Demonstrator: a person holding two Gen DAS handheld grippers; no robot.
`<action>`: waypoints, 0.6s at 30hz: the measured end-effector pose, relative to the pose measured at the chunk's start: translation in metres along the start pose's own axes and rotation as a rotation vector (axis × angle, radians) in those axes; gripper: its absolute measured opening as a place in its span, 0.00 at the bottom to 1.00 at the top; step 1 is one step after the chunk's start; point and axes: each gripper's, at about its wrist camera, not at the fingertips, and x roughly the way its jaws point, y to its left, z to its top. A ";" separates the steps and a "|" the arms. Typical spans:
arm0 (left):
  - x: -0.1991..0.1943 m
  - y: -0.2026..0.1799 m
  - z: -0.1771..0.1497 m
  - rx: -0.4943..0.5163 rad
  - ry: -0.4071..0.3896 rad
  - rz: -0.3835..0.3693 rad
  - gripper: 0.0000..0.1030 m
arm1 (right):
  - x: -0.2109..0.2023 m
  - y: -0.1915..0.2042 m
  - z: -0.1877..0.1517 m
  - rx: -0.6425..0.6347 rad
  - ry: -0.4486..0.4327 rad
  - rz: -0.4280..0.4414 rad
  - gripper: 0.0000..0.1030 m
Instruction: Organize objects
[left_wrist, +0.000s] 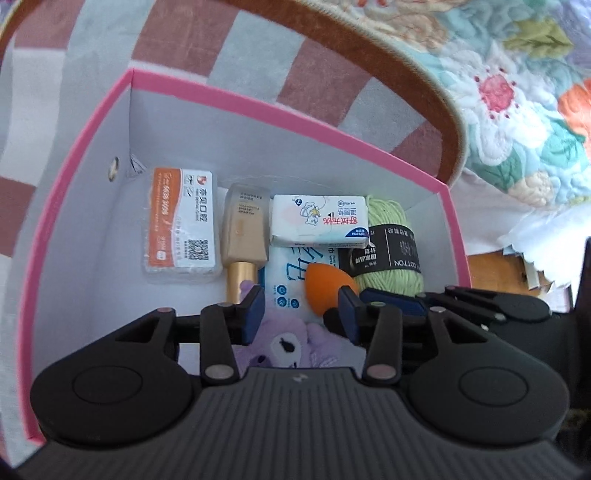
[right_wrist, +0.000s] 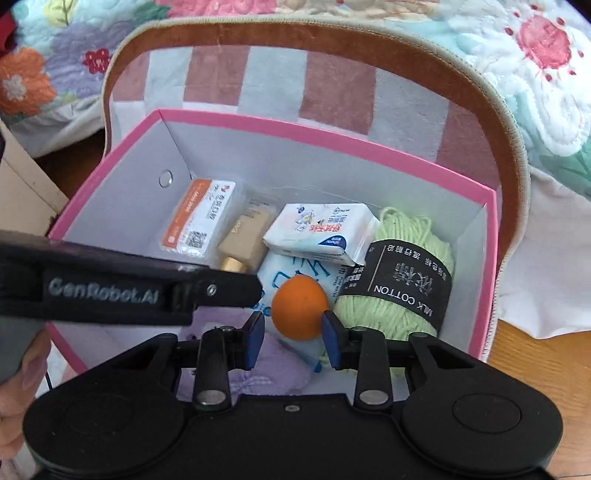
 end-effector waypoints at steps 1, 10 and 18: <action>-0.004 -0.001 -0.001 0.007 -0.009 0.012 0.49 | 0.000 0.000 -0.001 -0.001 -0.007 -0.003 0.35; -0.057 -0.013 -0.008 0.096 -0.037 0.144 0.79 | -0.037 -0.003 -0.017 0.098 -0.126 -0.010 0.34; -0.120 -0.031 -0.032 0.169 -0.073 0.187 0.95 | -0.092 0.014 -0.046 0.156 -0.227 -0.019 0.47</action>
